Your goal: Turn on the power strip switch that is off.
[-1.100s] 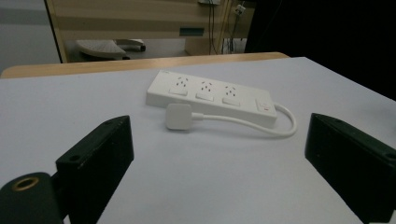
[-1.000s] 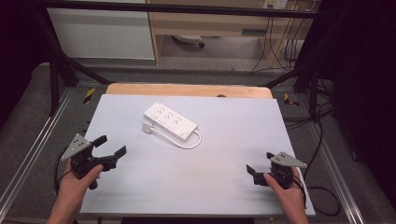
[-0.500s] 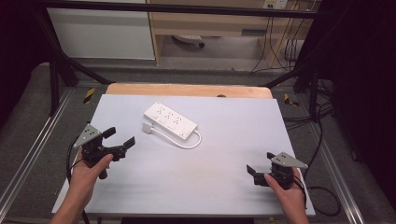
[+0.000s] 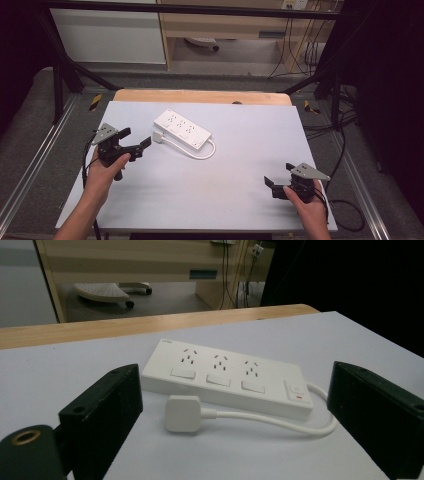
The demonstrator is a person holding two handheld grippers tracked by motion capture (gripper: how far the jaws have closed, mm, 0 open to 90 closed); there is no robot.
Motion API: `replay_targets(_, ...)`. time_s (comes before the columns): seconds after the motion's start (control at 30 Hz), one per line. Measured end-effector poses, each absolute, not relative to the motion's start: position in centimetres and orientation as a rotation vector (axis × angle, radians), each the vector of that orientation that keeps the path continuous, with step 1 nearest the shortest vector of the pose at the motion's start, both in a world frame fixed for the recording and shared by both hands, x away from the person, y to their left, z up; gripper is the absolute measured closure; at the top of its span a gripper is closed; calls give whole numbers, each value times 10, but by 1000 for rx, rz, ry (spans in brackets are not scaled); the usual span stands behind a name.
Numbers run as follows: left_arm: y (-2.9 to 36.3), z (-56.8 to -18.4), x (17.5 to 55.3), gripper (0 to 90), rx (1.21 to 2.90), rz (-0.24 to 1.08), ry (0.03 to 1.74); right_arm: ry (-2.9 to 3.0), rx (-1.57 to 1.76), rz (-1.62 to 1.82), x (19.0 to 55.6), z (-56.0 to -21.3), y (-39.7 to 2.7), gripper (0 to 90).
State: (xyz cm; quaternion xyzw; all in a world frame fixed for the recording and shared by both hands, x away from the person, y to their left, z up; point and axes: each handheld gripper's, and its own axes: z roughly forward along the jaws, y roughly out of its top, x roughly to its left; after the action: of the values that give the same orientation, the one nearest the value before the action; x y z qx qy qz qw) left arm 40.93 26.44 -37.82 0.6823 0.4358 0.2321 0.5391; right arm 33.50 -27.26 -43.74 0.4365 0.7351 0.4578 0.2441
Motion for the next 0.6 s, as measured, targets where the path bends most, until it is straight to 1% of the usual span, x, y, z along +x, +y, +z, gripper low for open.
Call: replay_targets(0.6,251,-385,433,88,1648,556,1069,2014,1178,1248,335,-437,-272,38)
